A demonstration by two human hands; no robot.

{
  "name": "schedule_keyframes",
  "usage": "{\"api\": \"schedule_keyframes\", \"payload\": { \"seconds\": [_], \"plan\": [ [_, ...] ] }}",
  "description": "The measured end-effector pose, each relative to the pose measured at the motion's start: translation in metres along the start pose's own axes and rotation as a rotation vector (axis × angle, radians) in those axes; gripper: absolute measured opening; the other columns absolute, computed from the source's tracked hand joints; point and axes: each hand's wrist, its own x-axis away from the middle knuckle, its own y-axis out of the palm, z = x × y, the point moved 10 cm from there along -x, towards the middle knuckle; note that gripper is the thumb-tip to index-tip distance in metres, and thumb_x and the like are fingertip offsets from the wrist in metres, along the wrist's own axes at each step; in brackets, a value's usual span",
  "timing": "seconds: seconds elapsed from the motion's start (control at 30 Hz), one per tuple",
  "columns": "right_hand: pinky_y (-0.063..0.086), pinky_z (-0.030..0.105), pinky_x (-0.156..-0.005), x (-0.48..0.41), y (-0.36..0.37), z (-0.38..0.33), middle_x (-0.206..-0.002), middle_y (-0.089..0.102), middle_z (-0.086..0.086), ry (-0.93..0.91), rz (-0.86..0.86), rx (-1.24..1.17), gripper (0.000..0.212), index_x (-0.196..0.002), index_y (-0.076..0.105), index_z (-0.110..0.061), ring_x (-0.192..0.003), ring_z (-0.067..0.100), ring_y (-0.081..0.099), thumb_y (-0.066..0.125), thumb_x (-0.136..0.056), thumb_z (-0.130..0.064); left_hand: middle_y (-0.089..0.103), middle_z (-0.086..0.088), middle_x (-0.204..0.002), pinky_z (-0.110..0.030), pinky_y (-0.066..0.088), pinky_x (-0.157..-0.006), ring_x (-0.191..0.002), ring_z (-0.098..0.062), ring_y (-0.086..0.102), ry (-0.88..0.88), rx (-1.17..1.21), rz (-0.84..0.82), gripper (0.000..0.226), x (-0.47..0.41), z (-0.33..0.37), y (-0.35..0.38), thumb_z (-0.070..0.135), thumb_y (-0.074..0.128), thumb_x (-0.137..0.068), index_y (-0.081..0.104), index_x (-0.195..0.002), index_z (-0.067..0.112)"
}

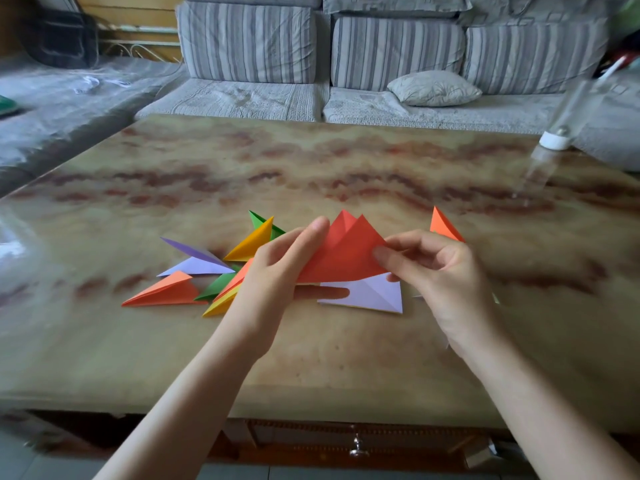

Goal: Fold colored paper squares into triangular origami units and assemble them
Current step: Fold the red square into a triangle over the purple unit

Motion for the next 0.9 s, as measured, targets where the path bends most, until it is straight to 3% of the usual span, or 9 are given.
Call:
{"api": "schedule_keyframes", "payload": {
  "seconds": [0.13, 0.23, 0.33, 0.6, 0.9],
  "plan": [
    [0.046, 0.022, -0.054, -0.0001, 0.0019, 0.0003, -0.065, 0.067, -0.006, -0.003, -0.003, 0.024, 0.008, -0.075, 0.070, -0.016, -0.062, 0.011, 0.058, 0.075, -0.074, -0.008, 0.074, 0.000, -0.082, -0.028, 0.058, -0.063, -0.077, -0.013, 0.071, 0.039, -0.084, -0.008, 0.031, 0.0010, 0.0023, 0.0035, 0.029, 0.069, -0.068, 0.069, -0.094, 0.012],
    [0.044, 0.021, -0.049, 0.0007, 0.0028, -0.0008, -0.065, 0.065, -0.006, -0.008, -0.003, 0.010, 0.013, -0.078, 0.067, -0.015, -0.060, 0.011, 0.057, 0.075, -0.074, -0.007, 0.075, 0.003, -0.075, -0.022, 0.056, -0.060, -0.070, -0.010, 0.071, 0.062, -0.101, 0.012, 0.020, 0.0008, 0.0024, 0.0021, 0.005, 0.070, -0.075, 0.067, -0.092, 0.015],
    [0.044, 0.021, -0.047, 0.0010, 0.0051, 0.0015, -0.063, 0.064, -0.007, 0.020, -0.018, -0.012, 0.020, -0.090, 0.066, -0.013, -0.055, 0.010, 0.057, 0.075, -0.074, -0.006, 0.073, 0.005, -0.069, -0.017, 0.054, -0.056, -0.064, -0.007, 0.069, 0.083, -0.082, 0.036, 0.022, 0.0016, 0.0043, -0.0004, -0.004, 0.066, -0.078, 0.066, -0.086, 0.016],
    [0.041, 0.020, -0.042, 0.0016, 0.0042, 0.0033, -0.059, 0.062, 0.004, 0.060, -0.004, 0.002, 0.009, -0.073, 0.070, -0.017, -0.042, 0.009, 0.050, 0.076, -0.074, -0.010, 0.072, 0.005, -0.065, -0.015, 0.052, -0.054, -0.059, -0.006, 0.068, 0.081, -0.063, 0.051, 0.021, 0.0028, 0.0062, 0.0001, -0.003, 0.066, -0.079, 0.065, -0.082, 0.017],
    [0.041, 0.022, -0.042, 0.0029, 0.0058, 0.0084, -0.057, 0.063, 0.000, 0.099, -0.017, -0.044, 0.007, -0.072, 0.071, -0.017, -0.048, 0.013, 0.054, 0.075, -0.073, -0.012, 0.072, 0.006, -0.064, -0.017, 0.053, -0.054, -0.059, -0.005, 0.068, 0.075, -0.062, 0.052, 0.020, 0.0023, 0.0050, 0.0007, -0.003, 0.066, -0.079, 0.065, -0.080, 0.016]
  ]
}}
